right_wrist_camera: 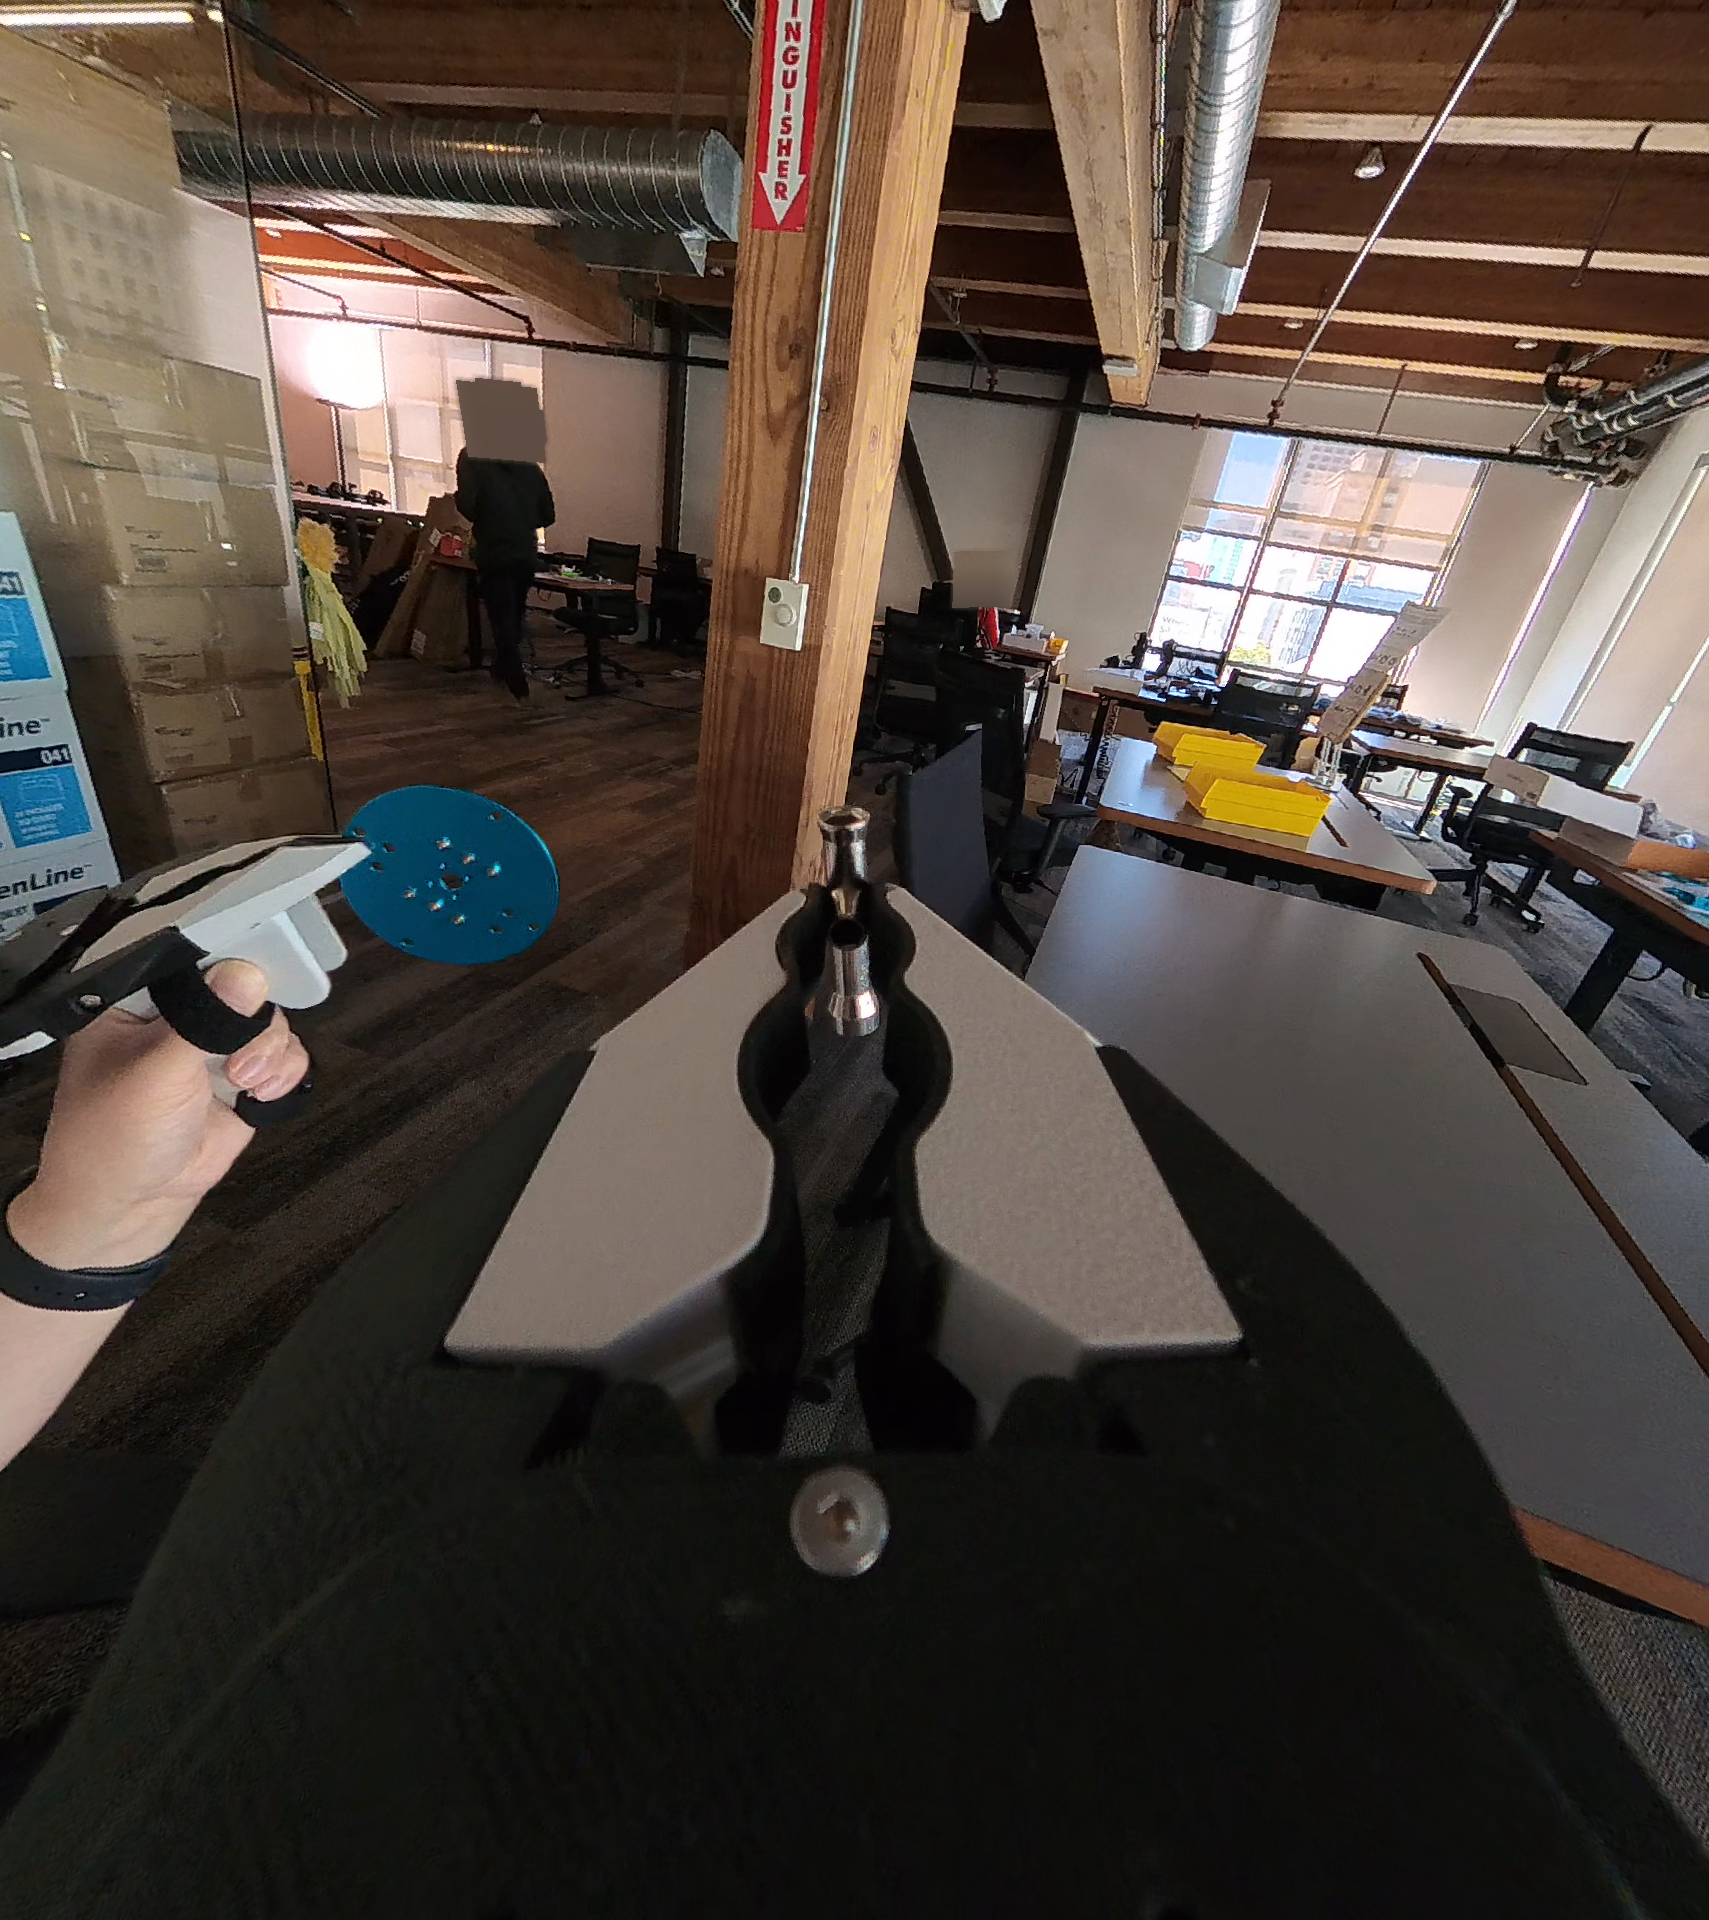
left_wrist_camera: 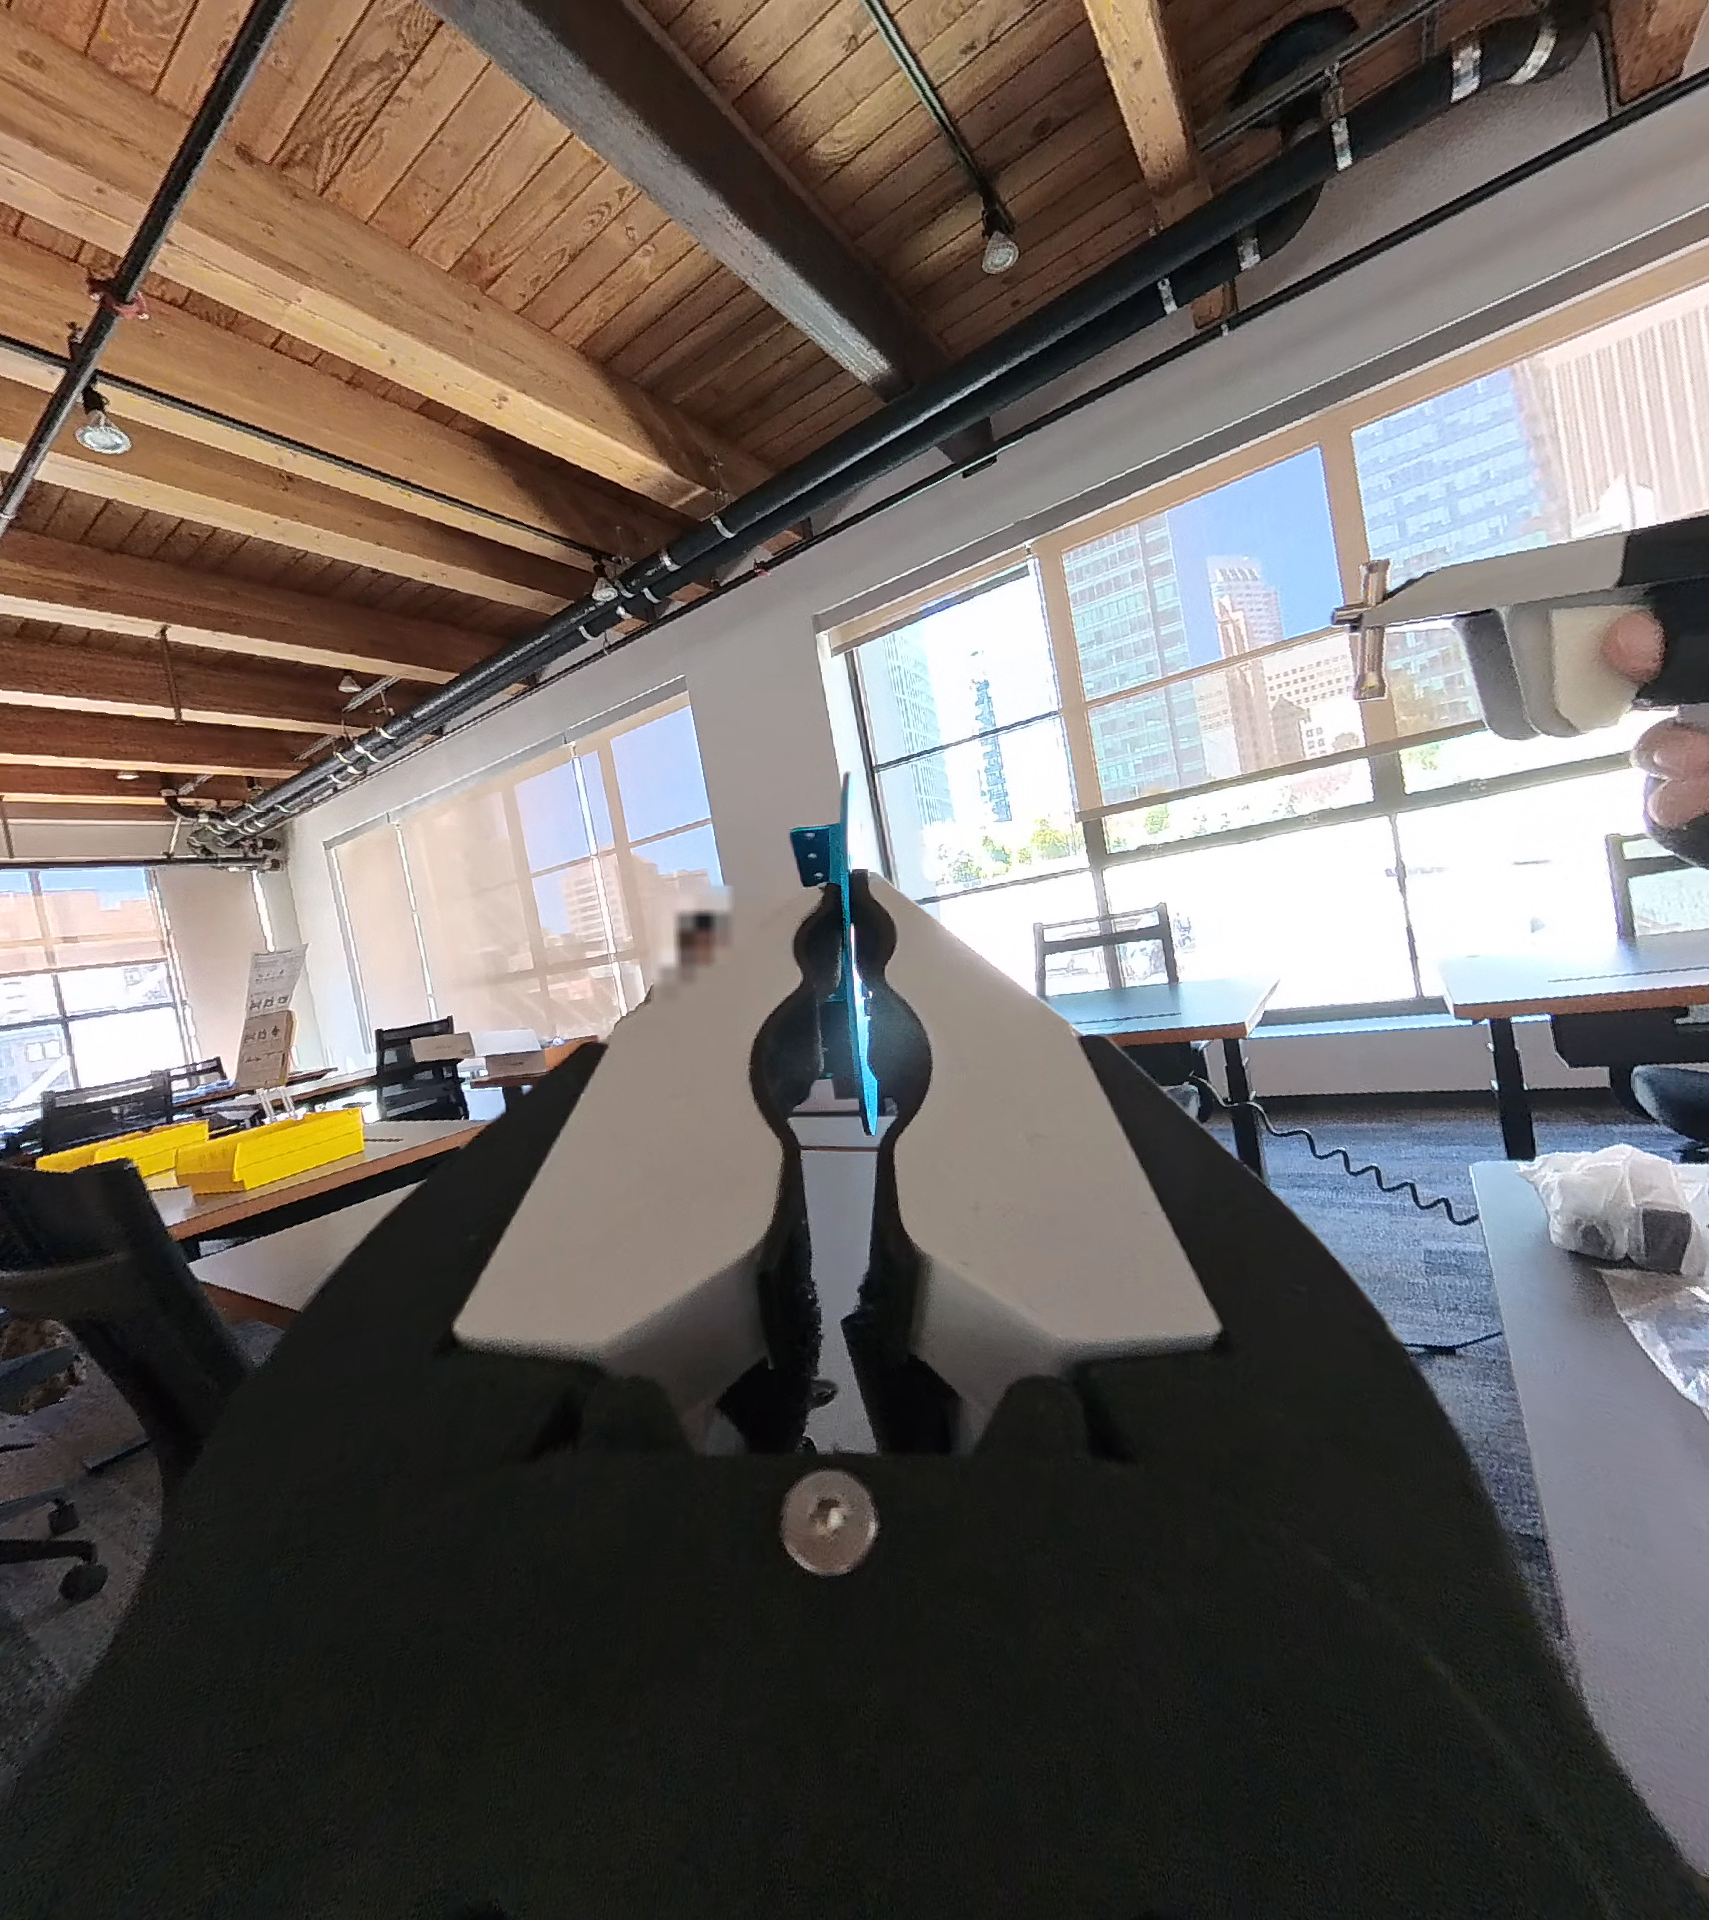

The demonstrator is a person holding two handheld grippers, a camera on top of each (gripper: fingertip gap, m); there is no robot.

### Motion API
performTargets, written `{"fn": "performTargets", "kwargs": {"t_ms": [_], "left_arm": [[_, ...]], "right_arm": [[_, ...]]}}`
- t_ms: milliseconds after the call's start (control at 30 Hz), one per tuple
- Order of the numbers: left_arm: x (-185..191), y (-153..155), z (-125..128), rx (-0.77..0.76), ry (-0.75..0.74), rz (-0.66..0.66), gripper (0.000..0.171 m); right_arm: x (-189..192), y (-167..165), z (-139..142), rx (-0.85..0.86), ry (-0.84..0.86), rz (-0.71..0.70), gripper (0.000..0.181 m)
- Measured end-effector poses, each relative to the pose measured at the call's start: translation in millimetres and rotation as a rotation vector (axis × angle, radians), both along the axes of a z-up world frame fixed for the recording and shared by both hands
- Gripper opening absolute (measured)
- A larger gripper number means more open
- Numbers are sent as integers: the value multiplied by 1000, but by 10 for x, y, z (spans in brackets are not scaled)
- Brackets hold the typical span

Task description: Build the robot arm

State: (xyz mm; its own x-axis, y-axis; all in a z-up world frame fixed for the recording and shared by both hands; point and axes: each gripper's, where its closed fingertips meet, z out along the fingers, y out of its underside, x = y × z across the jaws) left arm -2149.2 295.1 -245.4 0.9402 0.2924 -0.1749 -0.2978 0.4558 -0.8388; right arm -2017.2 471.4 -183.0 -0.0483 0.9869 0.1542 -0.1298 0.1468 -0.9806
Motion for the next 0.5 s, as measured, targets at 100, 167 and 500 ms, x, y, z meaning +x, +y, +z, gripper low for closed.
{"fn": "performTargets", "kwargs": {"t_ms": [100, 167, 500], "left_arm": [[66, 56, 14, 5, -9, -44, 0], [138, 140, -8, 1, -32, -104, 0], [1351, 884, -740, -138, -284, -747, 0]], "right_arm": [[44, -82, -28, -13, -4, 24, 6], [93, -160, -96, -25, -14, 46, 6], [1013, -764, -1526, -41, 120, -285, 5]]}}
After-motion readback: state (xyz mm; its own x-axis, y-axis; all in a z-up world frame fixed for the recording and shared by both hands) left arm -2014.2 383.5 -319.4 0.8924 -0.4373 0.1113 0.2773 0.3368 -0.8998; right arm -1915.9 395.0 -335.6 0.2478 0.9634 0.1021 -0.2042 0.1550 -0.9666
